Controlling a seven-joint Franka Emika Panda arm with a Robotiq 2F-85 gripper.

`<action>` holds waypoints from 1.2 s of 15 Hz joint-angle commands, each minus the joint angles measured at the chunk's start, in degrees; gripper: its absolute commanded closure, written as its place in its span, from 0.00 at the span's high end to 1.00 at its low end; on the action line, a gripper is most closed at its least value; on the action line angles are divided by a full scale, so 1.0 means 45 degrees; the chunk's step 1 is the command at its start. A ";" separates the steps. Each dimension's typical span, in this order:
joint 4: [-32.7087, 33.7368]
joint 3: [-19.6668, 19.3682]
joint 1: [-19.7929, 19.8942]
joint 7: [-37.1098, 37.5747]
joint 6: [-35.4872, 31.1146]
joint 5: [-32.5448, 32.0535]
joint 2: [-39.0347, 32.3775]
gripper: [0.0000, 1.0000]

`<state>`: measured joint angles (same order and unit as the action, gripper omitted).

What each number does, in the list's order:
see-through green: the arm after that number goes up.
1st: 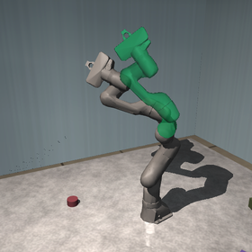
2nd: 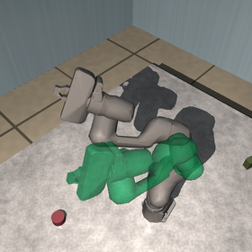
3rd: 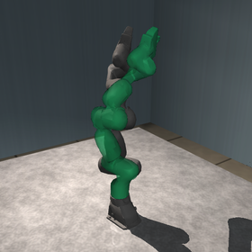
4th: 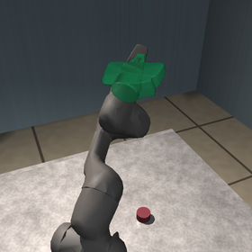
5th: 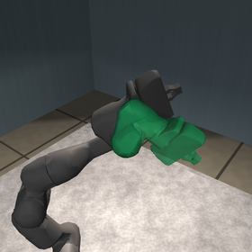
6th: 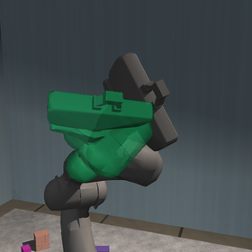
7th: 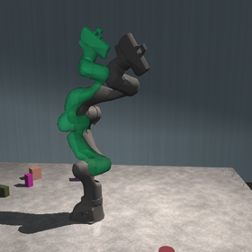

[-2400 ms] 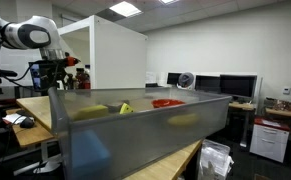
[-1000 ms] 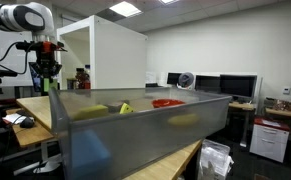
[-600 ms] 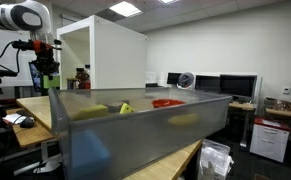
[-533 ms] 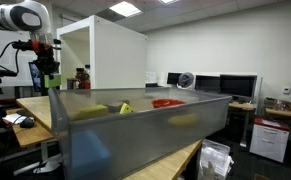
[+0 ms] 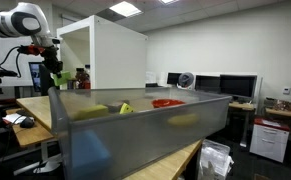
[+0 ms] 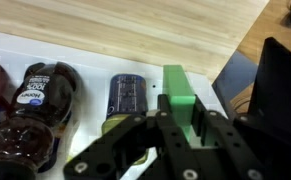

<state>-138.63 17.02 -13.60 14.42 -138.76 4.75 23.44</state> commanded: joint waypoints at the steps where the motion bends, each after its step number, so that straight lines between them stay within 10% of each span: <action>1: -0.0007 0.0875 0.0849 0.2053 -0.0746 -0.1207 -0.0407 0.06; 18: 0.2210 0.1834 0.1209 0.6753 -0.0384 -0.4747 -0.3034 0.06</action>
<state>-131.28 25.15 -8.24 40.65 -140.64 -13.16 12.14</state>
